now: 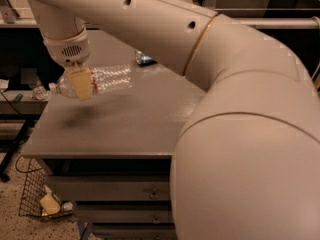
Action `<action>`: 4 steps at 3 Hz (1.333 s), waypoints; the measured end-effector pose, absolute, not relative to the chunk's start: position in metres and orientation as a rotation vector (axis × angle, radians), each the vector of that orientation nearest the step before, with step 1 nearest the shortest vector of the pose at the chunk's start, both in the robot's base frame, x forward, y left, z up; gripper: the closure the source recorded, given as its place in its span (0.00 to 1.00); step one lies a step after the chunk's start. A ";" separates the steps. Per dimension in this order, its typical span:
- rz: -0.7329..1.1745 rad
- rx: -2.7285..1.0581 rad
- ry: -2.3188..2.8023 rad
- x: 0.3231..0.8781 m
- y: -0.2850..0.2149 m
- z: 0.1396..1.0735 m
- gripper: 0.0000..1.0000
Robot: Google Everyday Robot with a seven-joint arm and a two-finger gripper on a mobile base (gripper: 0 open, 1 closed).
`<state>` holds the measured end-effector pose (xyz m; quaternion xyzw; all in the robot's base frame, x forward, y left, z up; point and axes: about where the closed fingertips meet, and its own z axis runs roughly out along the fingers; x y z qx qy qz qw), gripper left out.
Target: Place water bottle upright
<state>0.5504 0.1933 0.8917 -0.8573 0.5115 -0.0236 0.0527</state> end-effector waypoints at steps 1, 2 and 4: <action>0.129 -2.542 1.442 0.553 0.186 0.930 1.00; 0.376 -2.450 1.380 0.551 0.181 0.952 1.00; 0.775 -2.171 1.434 0.534 0.166 0.968 1.00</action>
Offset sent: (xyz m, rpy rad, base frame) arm -0.0231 -0.0395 0.0940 0.5032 0.4004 0.1010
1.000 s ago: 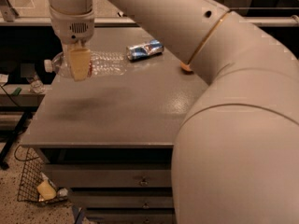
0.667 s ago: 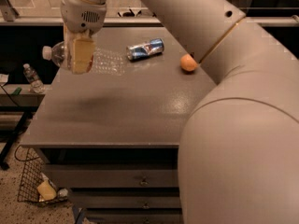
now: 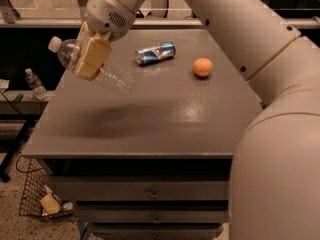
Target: Place water bottle upright
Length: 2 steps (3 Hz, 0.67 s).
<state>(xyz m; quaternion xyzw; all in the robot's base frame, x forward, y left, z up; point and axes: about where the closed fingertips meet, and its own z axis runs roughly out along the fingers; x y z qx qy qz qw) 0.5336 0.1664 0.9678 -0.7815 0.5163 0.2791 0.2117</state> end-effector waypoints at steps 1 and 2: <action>0.894 -2.041 1.497 0.531 0.153 0.963 1.00; 1.002 -1.921 1.530 0.531 0.143 0.957 1.00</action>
Offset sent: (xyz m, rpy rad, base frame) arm 0.0011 -0.0435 -0.0165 0.2444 0.2664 -0.2086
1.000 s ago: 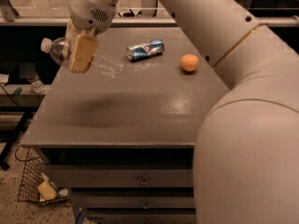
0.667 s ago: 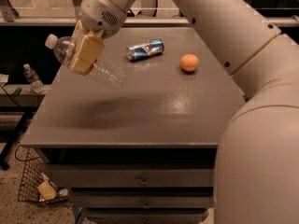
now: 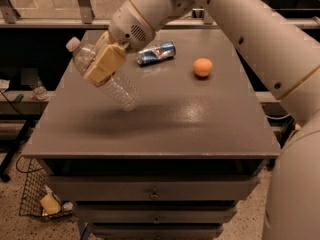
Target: Place water bottle upright
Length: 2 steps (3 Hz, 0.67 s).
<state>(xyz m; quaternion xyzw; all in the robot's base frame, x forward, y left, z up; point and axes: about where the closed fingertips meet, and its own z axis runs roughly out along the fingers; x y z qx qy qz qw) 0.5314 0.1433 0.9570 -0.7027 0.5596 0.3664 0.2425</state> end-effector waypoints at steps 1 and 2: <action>1.015 -1.899 1.534 0.532 0.140 0.958 1.00; 1.002 -1.866 1.520 0.535 0.142 0.962 1.00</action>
Offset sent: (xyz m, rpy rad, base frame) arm 0.0090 -0.0029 0.0135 0.0787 -0.0357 -0.0687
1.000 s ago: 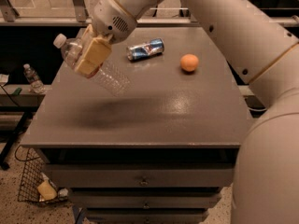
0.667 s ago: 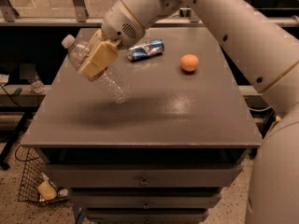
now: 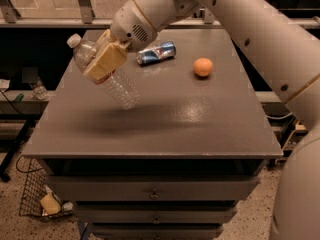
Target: Place water bottle upright
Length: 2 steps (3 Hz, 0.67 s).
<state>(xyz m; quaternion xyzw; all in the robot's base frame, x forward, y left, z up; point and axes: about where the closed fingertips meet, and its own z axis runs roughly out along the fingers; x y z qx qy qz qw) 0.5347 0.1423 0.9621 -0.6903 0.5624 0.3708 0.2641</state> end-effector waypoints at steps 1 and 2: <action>1.007 -1.766 1.459 0.524 0.140 0.973 1.00; 1.008 -1.564 1.422 0.524 0.121 0.974 1.00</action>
Offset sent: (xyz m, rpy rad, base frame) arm 0.0164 -0.0594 0.0255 0.4765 -0.1159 -0.4066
